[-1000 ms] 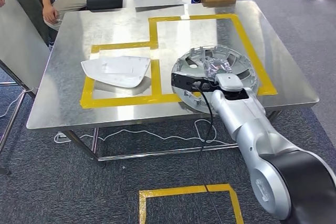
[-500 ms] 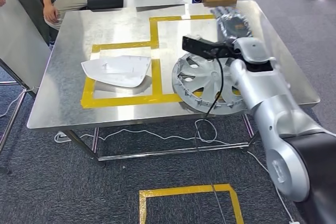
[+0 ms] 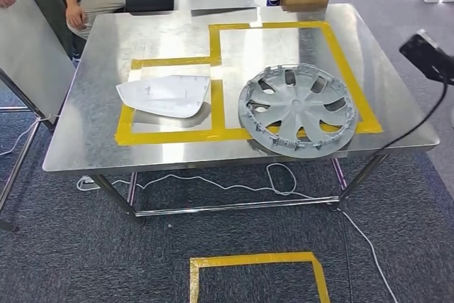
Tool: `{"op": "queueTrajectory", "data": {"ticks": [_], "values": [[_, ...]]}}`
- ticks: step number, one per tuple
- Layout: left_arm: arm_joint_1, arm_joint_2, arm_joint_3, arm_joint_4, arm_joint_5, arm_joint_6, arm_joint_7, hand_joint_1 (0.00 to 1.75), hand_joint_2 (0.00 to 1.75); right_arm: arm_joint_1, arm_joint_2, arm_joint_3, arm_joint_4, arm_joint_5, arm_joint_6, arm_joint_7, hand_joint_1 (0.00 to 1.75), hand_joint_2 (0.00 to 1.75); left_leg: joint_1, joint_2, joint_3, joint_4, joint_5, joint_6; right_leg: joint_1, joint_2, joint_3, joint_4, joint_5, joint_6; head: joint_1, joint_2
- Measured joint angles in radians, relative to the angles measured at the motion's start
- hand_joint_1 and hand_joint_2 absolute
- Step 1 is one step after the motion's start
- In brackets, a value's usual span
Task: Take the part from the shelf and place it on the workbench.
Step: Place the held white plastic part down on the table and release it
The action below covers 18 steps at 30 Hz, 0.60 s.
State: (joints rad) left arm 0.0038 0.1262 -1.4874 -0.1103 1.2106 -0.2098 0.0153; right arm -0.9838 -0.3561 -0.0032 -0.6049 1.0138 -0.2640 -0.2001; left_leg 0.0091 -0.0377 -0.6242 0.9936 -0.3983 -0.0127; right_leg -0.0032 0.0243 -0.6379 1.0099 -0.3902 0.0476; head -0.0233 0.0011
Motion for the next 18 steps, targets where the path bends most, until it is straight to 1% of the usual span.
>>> {"op": "queueTrajectory", "data": {"ticks": [2,4,6,8,10,12,14,15,16,18], "values": [[-0.001,-0.008,0.006,0.002,0.006,0.012,-0.019,0.00,0.00,0.138,-0.069,-0.052,-0.086,-0.085,-0.038,-0.013,0.00,0.00,0.000,0.001,0.001,0.000,-0.002,0.002,0.000,0.001,0.001,-0.002,0.000,0.002,-0.001,0.000],[-0.009,-0.018,0.016,0.003,0.011,0.027,-0.030,0.00,0.00,0.333,-0.106,-0.150,-0.224,-0.212,-0.090,-0.055,0.00,0.00,0.002,0.000,0.004,0.000,-0.007,0.004,0.002,-0.001,0.008,-0.004,-0.004,0.003,0.000,0.000],[-0.011,-0.027,0.023,0.003,0.017,0.035,-0.031,0.00,0.00,0.513,-0.094,-0.280,-0.340,-0.323,-0.119,-0.129,0.00,0.00,0.003,-0.005,0.006,-0.001,-0.011,0.004,0.003,-0.005,0.013,-0.004,-0.009,0.003,0.001,0.000],[-0.010,-0.035,0.027,0.003,0.022,0.036,-0.032,0.00,0.00,0.630,-0.059,-0.402,-0.396,-0.429,-0.115,-0.196,0.00,0.00,0.001,-0.004,0.008,-0.002,-0.013,0.002,0.001,-0.002,0.011,-0.003,-0.010,0.003,0.000,0.000],[-0.013,-0.043,0.031,0.004,0.026,0.036,-0.037,0.00,0.00,0.730,-0.016,-0.535,-0.414,-0.568,-0.089,-0.265,0.00,0.00,0.002,-0.002,0.012,-0.002,-0.015,0.002,0.002,0.000,0.010,-0.005,-0.014,0.002,0.000,0.000],[-0.011,-0.050,0.038,0.006,0.033,0.033,-0.043,0.00,0.00,0.810,0.033,-0.708,-0.358,-0.715,-0.033,-0.348,0.00,0.00,0.004,-0.005,0.018,-0.002,-0.020,0.002,0.005,-0.005,0.018,-0.007,-0.021,0.001,0.001,0.000],[-0.005,-0.057,0.046,0.010,0.044,0.024,-0.038,0.00,0.00,0.857,0.078,-0.888,-0.230,-0.807,-0.001,-0.393,0.00,0.00,0.004,-0.008,0.022,-0.003,-0.023,0.001,0.005,-0.007,0.025,-0.006,-0.024,0.001,0.000,0.000],[-0.003,-0.061,0.050,0.013,0.051,0.018,-0.031,0.00,0.00,0.878,0.096,-0.963,-0.163,-0.824,-0.011,-0.390,0.00,0.00,0.004,-0.007,0.023,-0.003,-0.024,0.000,0.004,-0.005,0.027,-0.005,-0.024,0.000,0.000,0.000],[-0.003,-0.065,0.053,0.015,0.056,0.013,-0.023,0.00,0.00,0.895,0.113,-1.019,-0.105,-0.825,-0.037,-0.367,0.00,0.00,0.004,-0.005,0.023,-0.003,-0.025,-0.001,0.004,-0.002,0.026,-0.005,-0.023,0.000,0.000,0.000],[-0.003,-0.074,0.060,0.022,0.062,0.008,-0.013,0.00,0.00,0.920,0.143,-1.100,-0.002,-0.818,-0.086,-0.309,0.00,0.00,0.004,0.002,0.025,-0.003,-0.028,-0.002,0.004,0.005,0.025,-0.005,-0.024,-0.001,0.000,0.000]]}}
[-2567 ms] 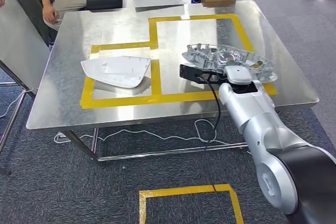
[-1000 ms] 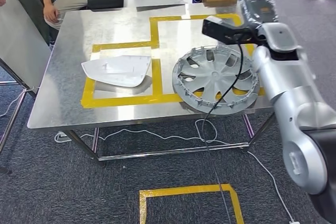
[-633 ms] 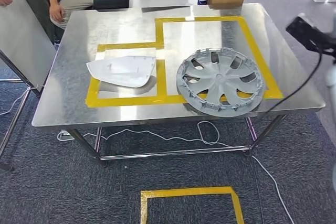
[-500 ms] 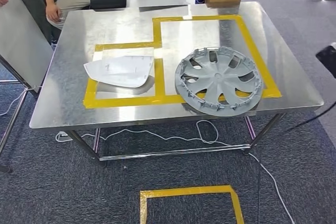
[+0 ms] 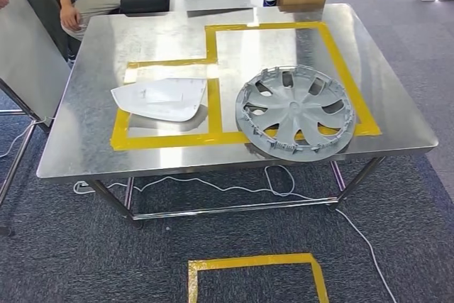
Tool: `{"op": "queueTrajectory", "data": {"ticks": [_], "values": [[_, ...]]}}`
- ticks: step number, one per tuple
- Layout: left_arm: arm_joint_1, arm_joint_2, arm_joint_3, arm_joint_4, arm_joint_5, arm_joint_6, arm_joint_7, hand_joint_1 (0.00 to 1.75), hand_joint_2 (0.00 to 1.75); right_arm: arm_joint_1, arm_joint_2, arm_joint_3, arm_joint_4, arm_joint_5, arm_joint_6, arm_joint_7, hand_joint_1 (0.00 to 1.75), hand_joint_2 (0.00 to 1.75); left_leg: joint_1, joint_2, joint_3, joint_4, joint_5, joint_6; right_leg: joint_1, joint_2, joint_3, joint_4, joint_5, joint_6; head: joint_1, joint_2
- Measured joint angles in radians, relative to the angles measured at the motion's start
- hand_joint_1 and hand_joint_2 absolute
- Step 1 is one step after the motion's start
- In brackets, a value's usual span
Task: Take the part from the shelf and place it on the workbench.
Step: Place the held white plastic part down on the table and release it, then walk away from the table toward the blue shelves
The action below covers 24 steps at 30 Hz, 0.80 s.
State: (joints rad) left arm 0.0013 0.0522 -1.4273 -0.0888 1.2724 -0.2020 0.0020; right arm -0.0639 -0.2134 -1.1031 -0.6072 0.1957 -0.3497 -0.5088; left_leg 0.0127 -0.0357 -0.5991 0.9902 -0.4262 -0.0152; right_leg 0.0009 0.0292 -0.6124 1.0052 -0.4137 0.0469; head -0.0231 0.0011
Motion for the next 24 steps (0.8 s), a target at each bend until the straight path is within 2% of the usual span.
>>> {"op": "queueTrajectory", "data": {"ticks": [4,6,8,10,15,18,21,24], "values": [[-0.001,-0.016,0.012,0.010,0.003,-0.004,0.002,0.00,0.00,0.021,0.043,-0.096,0.138,0.009,-0.019,0.096,0.00,0.00,-0.001,0.007,0.004,0.000,-0.003,-0.001,-0.001,0.007,0.000,0.001,-0.001,-0.002,0.000,0.000],[-0.001,-0.022,0.016,0.013,0.006,-0.010,0.002,0.00,0.00,0.020,0.057,-0.122,0.191,0.022,-0.011,0.207,0.00,0.00,-0.001,0.007,0.005,0.000,-0.002,-0.001,0.000,0.007,0.000,0.001,-0.002,-0.002,0.000,0.000],[-0.001,-0.028,0.019,0.016,0.009,-0.014,0.002,0.00,0.00,0.017,0.084,-0.132,0.243,0.074,-0.038,0.351,0.00,0.00,0.000,0.007,0.005,0.000,-0.002,-0.001,0.000,0.007,0.000,0.002,-0.001,-0.003,0.000,0.000],[-0.001,-0.031,0.021,0.018,0.009,-0.016,0.002,0.00,0.00,0.015,0.117,-0.126,0.289,0.135,-0.070,0.461,0.00,0.00,-0.001,0.007,0.005,0.000,-0.001,-0.001,-0.001,0.007,0.000,0.003,-0.001,-0.003,0.000,0.000],[-0.001,-0.033,0.025,0.022,0.009,-0.017,0.002,0.00,0.00,0.011,0.153,-0.111,0.343,0.181,-0.083,0.526,0.00,0.00,-0.002,0.007,0.006,0.000,-0.001,-0.002,-0.002,0.007,-0.001,0.005,-0.001,-0.003,0.000,0.000],[-0.002,-0.033,0.028,0.022,0.001,-0.020,0.005,0.00,0.00,0.012,0.169,-0.067,0.362,0.299,-0.027,0.653,0.00,0.00,-0.002,0.007,0.006,0.000,0.000,-0.002,-0.002,0.007,-0.001,0.005,-0.001,-0.003,0.000,0.000],[-0.004,-0.032,0.030,0.022,-0.019,-0.024,0.014,0.00,0.00,0.014,0.200,0.041,0.380,0.465,0.049,0.793,0.00,0.00,-0.002,0.007,0.006,0.000,0.000,-0.002,-0.002,0.007,-0.001,0.005,-0.001,-0.003,0.000,0.000],[-0.008,-0.028,0.029,0.022,-0.037,-0.028,0.023,0.00,0.00,0.013,0.223,0.139,0.393,0.549,0.080,0.889,0.00,0.00,-0.003,0.007,0.005,0.001,0.000,0.000,-0.003,0.007,0.000,0.004,0.000,-0.002,0.000,0.000]]}}
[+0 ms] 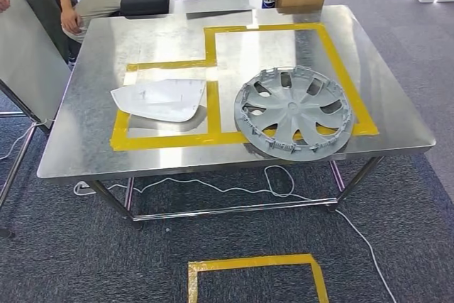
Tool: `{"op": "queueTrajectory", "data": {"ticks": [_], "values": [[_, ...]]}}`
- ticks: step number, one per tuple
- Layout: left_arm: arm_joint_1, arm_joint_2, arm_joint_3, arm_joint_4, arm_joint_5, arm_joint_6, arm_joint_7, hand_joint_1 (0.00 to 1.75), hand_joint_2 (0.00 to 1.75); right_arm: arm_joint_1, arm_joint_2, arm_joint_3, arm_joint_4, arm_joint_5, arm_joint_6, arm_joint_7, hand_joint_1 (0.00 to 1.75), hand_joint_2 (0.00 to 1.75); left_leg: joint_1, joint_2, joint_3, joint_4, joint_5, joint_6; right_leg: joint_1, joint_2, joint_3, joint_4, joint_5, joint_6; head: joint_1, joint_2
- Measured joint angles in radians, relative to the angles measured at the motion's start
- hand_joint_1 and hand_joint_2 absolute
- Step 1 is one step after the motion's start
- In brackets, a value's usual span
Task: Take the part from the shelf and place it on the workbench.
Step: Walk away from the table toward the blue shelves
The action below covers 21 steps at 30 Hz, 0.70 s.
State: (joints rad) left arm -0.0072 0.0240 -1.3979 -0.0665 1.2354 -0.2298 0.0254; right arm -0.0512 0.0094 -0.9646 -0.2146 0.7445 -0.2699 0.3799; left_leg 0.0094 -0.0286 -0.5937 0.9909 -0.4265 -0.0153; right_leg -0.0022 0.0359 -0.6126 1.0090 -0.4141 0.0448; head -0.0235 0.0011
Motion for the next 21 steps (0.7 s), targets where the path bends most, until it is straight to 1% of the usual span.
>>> {"op": "queueTrajectory", "data": {"ticks": [3,5,6,7,8,10,11,12,13,14,15,16,17,18,20,21], "values": [[-0.003,0.009,-0.003,0.000,-0.015,-0.002,0.005,0.00,0.00,0.001,0.010,0.073,0.005,0.072,0.032,0.051,0.00,0.00,-0.005,0.000,0.000,0.003,-0.003,0.012,-0.006,0.001,0.002,-0.003,0.003,0.008,0.000,0.000],[-0.006,0.013,-0.006,0.000,-0.020,-0.002,0.007,0.00,0.00,0.003,0.013,0.126,0.007,0.134,0.056,0.065,0.00,0.00,-0.005,0.003,0.003,-0.006,0.008,0.019,-0.009,0.003,0.003,-0.005,0.007,0.014,-0.001,0.000],[-0.008,0.014,-0.007,0.000,-0.021,-0.003,0.007,0.00,0.00,0.004,0.015,0.153,0.008,0.152,0.063,0.068,0.00,0.00,-0.003,0.006,0.007,-0.016,0.018,0.022,-0.008,0.000,0.001,0.000,0.000,0.018,0.000,0.000],[-0.009,0.014,-0.007,-0.001,-0.021,-0.003,0.007,0.00,0.00,0.004,0.018,0.174,0.009,0.159,0.067,0.069,0.00,0.00,0.000,0.010,0.008,-0.025,0.025,0.025,-0.008,-0.005,-0.007,0.020,-0.024,0.021,0.003,0.000],[-0.009,0.014,-0.007,-0.001,-0.021,-0.003,0.007,0.00,0.00,0.003,0.021,0.189,0.009,0.159,0.069,0.069,0.00,0.00,0.003,0.015,0.009,-0.033,0.031,0.027,-0.009,-0.012,-0.021,0.062,-0.060,0.024,0.005,0.000],[-0.008,0.016,-0.008,-0.001,-0.021,-0.003,0.007,0.00,0.00,0.003,0.026,0.206,0.009,0.156,0.071,0.068,0.00,0.00,0.003,0.021,0.003,-0.035,0.037,0.028,-0.013,-0.021,-0.059,0.188,-0.146,0.032,0.008,0.000],[-0.008,0.017,-0.008,-0.001,-0.021,-0.003,0.007,0.00,0.00,0.003,0.027,0.212,0.009,0.155,0.071,0.067,0.00,0.00,0.004,0.024,-0.001,-0.035,0.040,0.025,-0.015,-0.023,-0.070,0.240,-0.172,0.036,0.008,0.000],[-0.008,0.017,-0.008,-0.001,-0.021,-0.003,0.007,0.00,0.00,0.004,0.028,0.217,0.009,0.154,0.071,0.067,0.00,0.00,0.006,0.027,-0.006,-0.034,0.044,0.021,-0.018,-0.025,-0.065,0.260,-0.181,0.042,0.008,0.000],[-0.008,0.016,-0.008,-0.001,-0.021,-0.003,0.007,0.00,0.00,0.004,0.028,0.222,0.009,0.154,0.071,0.066,0.00,0.00,0.010,0.028,-0.013,-0.033,0.049,0.016,-0.022,-0.026,-0.041,0.240,-0.172,0.048,0.008,0.000],[-0.008,0.015,-0.008,-0.001,-0.021,-0.003,0.007,0.00,0.00,0.004,0.028,0.225,0.009,0.154,0.070,0.067,0.00,0.00,0.014,0.029,-0.020,-0.030,0.054,0.009,-0.027,-0.028,0.003,0.183,-0.151,0.055,0.008,0.000],[-0.009,0.017,-0.008,-0.001,-0.021,-0.003,0.007,0.00,0.00,0.002,0.030,0.230,0.009,0.159,0.068,0.070,0.00,0.00,0.018,0.029,-0.027,-0.025,0.058,0.001,-0.034,-0.030,0.056,0.107,-0.134,0.063,0.009,0.000],[-0.008,0.018,-0.008,-0.001,-0.021,-0.003,0.006,0.00,0.00,0.000,0.031,0.235,0.009,0.167,0.065,0.074,0.00,0.00,0.020,0.029,-0.033,-0.019,0.061,-0.008,-0.037,-0.029,0.097,0.050,-0.116,0.065,0.010,0.000],[-0.008,0.020,-0.009,-0.001,-0.022,-0.003,0.006,0.00,0.00,-0.001,0.033,0.242,0.009,0.179,0.063,0.077,0.00,0.00,0.020,0.029,-0.036,-0.013,0.064,-0.016,-0.040,-0.028,0.120,0.014,-0.109,0.061,0.010,0.000],[-0.008,0.022,-0.010,-0.001,-0.023,-0.003,0.005,0.00,0.00,-0.002,0.035,0.250,0.009,0.191,0.063,0.076,0.00,0.00,0.019,0.029,-0.038,-0.009,0.068,-0.025,-0.040,-0.025,0.125,0.004,-0.109,0.051,0.009,0.000],[-0.007,0.023,-0.014,-0.001,-0.026,-0.003,0.004,0.00,0.00,-0.001,0.035,0.263,0.009,0.200,0.064,0.061,0.00,0.00,0.021,0.028,-0.040,-0.009,0.079,-0.040,-0.036,-0.021,0.107,0.016,-0.106,0.022,0.005,0.000],[-0.006,0.023,-0.015,-0.002,-0.026,-0.003,0.004,0.00,0.00,-0.001,0.035,0.267,0.009,0.194,0.064,0.051,0.00,0.00,0.023,0.028,-0.044,-0.007,0.073,-0.045,-0.034,-0.022,0.098,0.019,-0.101,0.010,0.003,0.000]]}}
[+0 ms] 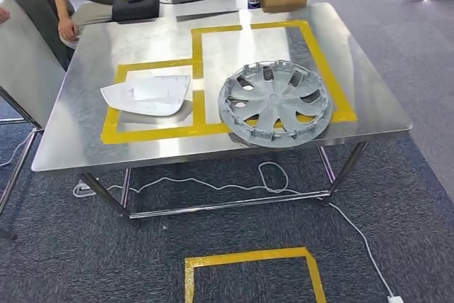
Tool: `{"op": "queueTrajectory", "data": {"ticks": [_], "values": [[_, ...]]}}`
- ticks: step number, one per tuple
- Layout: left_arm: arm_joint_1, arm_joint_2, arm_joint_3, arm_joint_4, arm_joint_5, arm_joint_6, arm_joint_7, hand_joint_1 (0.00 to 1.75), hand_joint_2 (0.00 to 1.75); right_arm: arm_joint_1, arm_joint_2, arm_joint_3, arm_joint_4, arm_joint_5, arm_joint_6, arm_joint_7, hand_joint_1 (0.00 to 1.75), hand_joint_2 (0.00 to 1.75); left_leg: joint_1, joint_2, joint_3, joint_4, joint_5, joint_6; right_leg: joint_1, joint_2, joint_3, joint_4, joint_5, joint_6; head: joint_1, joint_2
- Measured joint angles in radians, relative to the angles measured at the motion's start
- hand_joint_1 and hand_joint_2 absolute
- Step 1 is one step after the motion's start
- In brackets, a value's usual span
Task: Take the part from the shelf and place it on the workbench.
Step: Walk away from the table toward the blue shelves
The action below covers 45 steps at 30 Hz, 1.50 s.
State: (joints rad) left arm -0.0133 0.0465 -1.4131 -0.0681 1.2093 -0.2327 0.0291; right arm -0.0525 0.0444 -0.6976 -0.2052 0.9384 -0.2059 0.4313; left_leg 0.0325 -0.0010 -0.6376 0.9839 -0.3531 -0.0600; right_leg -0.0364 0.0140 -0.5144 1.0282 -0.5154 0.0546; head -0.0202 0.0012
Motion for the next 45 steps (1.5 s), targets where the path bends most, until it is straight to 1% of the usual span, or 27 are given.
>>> {"op": "queueTrajectory", "data": {"ticks": [2,4,5,6,8,10,12,15,16,17,20,21,22,24,26,28,30,31,32,35,36,37,39,40,42,44,45], "values": [[0.003,-0.001,-0.001,0.000,0.001,0.000,-0.001,0.00,0.00,0.000,0.001,0.000,0.000,-0.024,-0.001,-0.020,0.00,0.00,0.001,0.000,-0.019,0.050,-0.067,-0.004,0.003,-0.003,-0.018,-0.001,0.019,-0.020,-0.004,0.000],[0.002,-0.001,-0.001,0.000,0.002,0.000,-0.002,0.00,0.00,0.000,0.003,-0.001,0.000,-0.038,0.000,-0.036,0.00,0.00,-0.003,0.000,-0.053,0.172,-0.176,-0.001,0.010,-0.004,-0.040,-0.001,0.042,-0.031,-0.008,0.000],[0.002,0.000,-0.001,0.000,0.003,0.000,-0.002,0.00,0.00,0.001,0.005,-0.001,0.000,-0.034,0.001,-0.039,0.00,0.00,-0.006,0.000,-0.064,0.231,-0.210,0.001,0.014,-0.004,-0.053,-0.001,0.053,-0.034,-0.009,0.000],[0.001,0.000,-0.001,0.000,0.004,0.000,-0.003,0.00,0.00,0.002,0.006,-0.001,0.000,-0.023,0.001,-0.040,0.00,0.00,-0.009,0.000,-0.063,0.269,-0.222,0.005,0.018,-0.004,-0.068,0.000,0.064,-0.036,-0.009,0.000],[0.000,0.001,-0.001,0.000,0.005,0.001,-0.003,0.00,0.00,0.002,0.009,0.001,0.000,-0.001,0.002,-0.040,0.00,0.00,-0.016,0.000,-0.010,0.242,-0.195,0.019,0.025,-0.003,-0.096,0.001,0.084,-0.036,-0.009,0.000],[-0.003,0.001,-0.001,0.000,0.008,0.003,-0.003,0.00,0.00,0.002,0.012,0.002,0.000,0.008,0.005,-0.042,0.00,0.00,-0.027,-0.001,0.097,0.110,-0.168,0.038,0.030,-0.001,-0.116,0.001,0.102,-0.031,-0.009,0.000],[-0.007,0.001,-0.001,0.000,0.011,0.006,-0.004,0.00,0.00,0.002,0.015,0.003,0.000,0.012,0.005,-0.041,0.00,0.00,-0.035,-0.001,0.169,0.006,-0.169,0.048,0.032,-0.001,-0.124,-0.001,0.120,-0.022,-0.009,0.000],[-0.005,-0.001,0.000,0.000,0.018,0.009,-0.005,0.00,0.00,0.005,0.018,0.007,0.000,0.023,0.001,-0.027,0.00,0.00,-0.041,0.001,0.168,-0.023,-0.154,0.060,0.028,-0.003,-0.129,-0.008,0.141,-0.004,-0.010,0.000],[-0.004,-0.003,0.000,0.000,0.021,0.010,-0.005,0.00,0.00,0.007,0.019,0.008,0.001,0.024,0.000,-0.024,0.00,0.00,-0.040,0.003,0.161,-0.025,-0.143,0.067,0.027,-0.004,-0.135,0.001,0.126,0.000,-0.008,0.000],[-0.003,-0.004,0.000,0.000,0.023,0.012,-0.005,0.00,0.00,0.009,0.020,0.009,0.001,0.023,-0.001,-0.024,0.00,0.00,-0.039,0.005,0.151,-0.028,-0.131,0.074,0.026,-0.004,-0.144,0.028,0.091,0.004,-0.006,0.000],[0.000,-0.008,0.000,-0.001,0.026,0.015,-0.005,0.00,0.00,0.010,0.023,0.009,0.002,0.005,-0.002,-0.034,0.00,0.00,-0.038,0.007,0.112,-0.027,-0.098,0.082,0.025,-0.006,-0.182,0.199,-0.052,0.012,-0.002,0.000],[0.000,-0.009,0.000,-0.001,0.027,0.015,-0.005,0.00,0.00,0.010,0.023,0.008,0.002,-0.001,-0.003,-0.040,0.00,0.44,-0.039,0.008,0.096,-0.026,-0.086,0.082,0.025,-0.006,-0.183,0.246,-0.067,0.013,-0.002,0.000],[0.001,-0.011,0.001,-0.001,0.028,0.015,-0.005,0.00,0.00,0.010,0.023,0.007,0.003,-0.007,-0.004,-0.044,0.00,0.87,-0.039,0.009,0.080,-0.025,-0.073,0.081,0.025,-0.006,-0.169,0.264,-0.056,0.014,-0.002,0.000],[0.001,-0.015,0.002,-0.001,0.029,0.015,-0.005,0.00,0.00,0.009,0.023,0.006,0.003,-0.012,-0.004,-0.049,0.00,1.75,-0.038,0.010,0.048,-0.019,-0.051,0.075,0.025,-0.007,-0.091,0.200,-0.003,0.016,-0.002,0.000],[0.002,-0.017,0.002,-0.001,0.029,0.016,-0.006,0.00,0.00,0.004,0.024,0.004,0.003,-0.014,-0.003,-0.050,0.00,1.75,-0.040,0.010,0.024,-0.010,-0.034,0.065,0.025,-0.007,0.019,0.054,0.001,0.013,-0.002,0.000],[0.004,-0.018,0.002,-0.001,0.029,0.016,-0.006,0.00,0.00,0.000,0.025,0.003,0.003,-0.014,-0.002,-0.051,0.00,1.75,-0.041,0.011,0.015,-0.005,-0.016,0.054,0.029,-0.006,0.069,-0.034,-0.023,0.002,-0.005,0.000],[0.006,-0.017,0.003,0.000,0.031,0.016,-0.006,0.00,0.00,0.002,0.026,0.001,0.004,-0.015,0.000,-0.051,0.00,0.87,-0.039,0.010,0.013,-0.005,-0.002,0.044,0.030,-0.008,0.061,-0.041,-0.017,-0.015,-0.005,0.000],[0.007,-0.017,0.003,0.000,0.032,0.016,-0.006,0.00,0.00,0.003,0.027,0.000,0.004,-0.016,0.003,-0.051,0.00,0.44,-0.037,0.010,0.009,0.001,-0.013,0.038,0.030,-0.010,0.054,-0.040,-0.008,-0.024,-0.005,0.000],[0.008,-0.017,0.003,0.000,0.034,0.016,-0.006,0.00,0.00,0.003,0.028,-0.001,0.005,-0.018,0.008,-0.051,0.00,0.00,-0.036,0.009,0.001,0.022,-0.044,0.031,0.029,-0.010,0.044,-0.041,0.001,-0.033,-0.006,0.000],[0.010,-0.018,0.003,-0.001,0.037,0.015,-0.006,0.00,0.00,0.003,0.029,-0.004,0.005,-0.030,0.020,-0.056,0.00,0.00,-0.033,0.008,-0.036,0.153,-0.177,0.019,0.027,-0.003,0.010,-0.042,0.028,-0.044,-0.013,0.000],[0.009,-0.018,0.003,-0.001,0.037,0.015,-0.007,0.00,0.00,0.004,0.029,-0.006,0.005,-0.033,0.021,-0.059,0.00,0.00,-0.032,0.008,-0.047,0.205,-0.201,0.017,0.027,0.000,-0.001,-0.041,0.037,-0.044,-0.013,0.000],[0.009,-0.018,0.003,-0.001,0.037,0.015,-0.007,0.00,0.00,0.005,0.029,-0.009,0.005,-0.035,0.022,-0.062,0.00,0.00,-0.032,0.008,-0.054,0.248,-0.207,0.016,0.027,0.003,-0.013,-0.041,0.047,-0.043,-0.013,0.000],[0.008,-0.018,0.003,-0.001,0.037,0.015,-0.007,0.00,0.00,0.006,0.030,-0.014,0.005,-0.035,0.024,-0.065,0.00,0.00,-0.032,0.006,-0.036,0.275,-0.169,0.017,0.027,0.015,-0.038,-0.040,0.069,-0.038,-0.013,0.000],[0.008,-0.018,0.003,-0.001,0.034,0.015,-0.007,0.00,0.00,0.005,0.030,-0.017,0.005,-0.034,0.026,-0.065,0.00,0.00,-0.031,0.000,-0.003,0.241,-0.140,0.020,0.026,0.024,-0.051,-0.039,0.080,-0.035,-0.013,0.000],[0.007,-0.019,0.003,-0.001,0.024,0.016,-0.004,0.00,0.00,0.003,0.029,-0.019,0.005,-0.026,0.030,-0.064,0.00,0.00,-0.028,-0.048,0.099,0.106,-0.118,0.029,0.026,0.044,-0.069,-0.037,0.097,-0.025,-0.013,0.000],[0.004,-0.021,0.003,-0.001,0.016,0.017,0.000,0.00,0.00,0.000,0.029,-0.020,0.005,-0.015,0.035,-0.063,0.00,0.00,-0.025,-0.086,0.168,-0.001,-0.139,0.039,0.029,0.064,-0.084,-0.033,0.112,-0.013,-0.013,0.000],[0.002,-0.022,0.003,-0.001,0.013,0.018,0.002,0.00,0.00,0.000,0.029,-0.020,0.005,-0.008,0.037,-0.062,0.00,0.00,-0.026,-0.083,0.175,-0.020,-0.147,0.046,0.030,0.075,-0.091,-0.032,0.120,-0.007,-0.012,0.000]]}}
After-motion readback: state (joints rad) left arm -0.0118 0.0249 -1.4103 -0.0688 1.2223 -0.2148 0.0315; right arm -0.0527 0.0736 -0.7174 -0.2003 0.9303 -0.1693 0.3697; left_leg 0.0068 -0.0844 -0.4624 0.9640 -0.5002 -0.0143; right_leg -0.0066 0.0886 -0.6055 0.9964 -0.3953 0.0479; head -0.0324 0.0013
